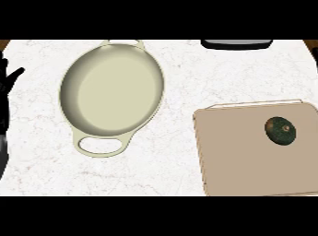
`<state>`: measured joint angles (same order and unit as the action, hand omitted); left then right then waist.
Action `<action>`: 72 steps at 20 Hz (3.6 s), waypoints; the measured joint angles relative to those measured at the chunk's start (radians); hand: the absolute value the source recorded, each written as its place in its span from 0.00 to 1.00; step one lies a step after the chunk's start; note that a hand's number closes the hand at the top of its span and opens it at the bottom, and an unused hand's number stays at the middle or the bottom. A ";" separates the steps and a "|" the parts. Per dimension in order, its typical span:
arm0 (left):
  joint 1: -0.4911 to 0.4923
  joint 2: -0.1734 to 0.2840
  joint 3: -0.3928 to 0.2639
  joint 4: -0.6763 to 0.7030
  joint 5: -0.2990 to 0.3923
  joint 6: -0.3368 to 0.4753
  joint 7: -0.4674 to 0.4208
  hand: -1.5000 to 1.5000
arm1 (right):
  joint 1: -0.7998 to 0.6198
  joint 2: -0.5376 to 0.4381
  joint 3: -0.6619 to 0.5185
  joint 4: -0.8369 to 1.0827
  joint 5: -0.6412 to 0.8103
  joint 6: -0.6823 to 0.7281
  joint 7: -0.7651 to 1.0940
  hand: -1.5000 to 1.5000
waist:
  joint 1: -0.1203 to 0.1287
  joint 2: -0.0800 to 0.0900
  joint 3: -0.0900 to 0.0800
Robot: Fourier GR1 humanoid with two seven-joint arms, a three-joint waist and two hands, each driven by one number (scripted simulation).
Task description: Pick the squash from the tray and place it in the pot
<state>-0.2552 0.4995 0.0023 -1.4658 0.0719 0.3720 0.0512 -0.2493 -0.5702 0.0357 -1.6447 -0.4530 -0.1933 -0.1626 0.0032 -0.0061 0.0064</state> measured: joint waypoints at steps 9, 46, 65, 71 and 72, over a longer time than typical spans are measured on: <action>0.135 0.006 -0.052 0.073 -0.027 -0.059 0.119 0.50 | 0.048 -0.098 0.036 0.120 0.284 -0.150 0.049 0.00 | -0.019 0.014 -0.012; 0.153 -0.028 -0.044 0.054 -0.055 -0.150 0.318 0.50 | 0.089 -0.227 0.289 -0.348 0.840 0.302 1.221 0.00 | 0.003 0.006 -0.008; 0.167 -0.097 0.025 0.008 -0.135 -0.209 0.350 0.50 | 0.086 -0.008 0.210 -0.071 1.062 0.378 1.066 0.00 | -0.001 0.006 -0.006; 0.164 -0.115 0.062 0.033 -0.151 -0.241 0.332 0.50 | 0.081 0.048 0.161 0.011 1.114 0.412 1.023 0.00 | -0.002 0.006 -0.006; 0.179 -0.116 0.069 0.028 -0.152 -0.246 0.320 0.50 | 0.087 0.048 0.146 0.017 1.112 0.421 1.011 0.00 | -0.002 0.006 -0.006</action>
<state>-0.0760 0.3839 0.0712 -1.4374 -0.0802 0.1255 0.3708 -0.1626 -0.5217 0.1814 -1.6275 0.6587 0.2282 0.8483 0.0013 -0.0001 0.0001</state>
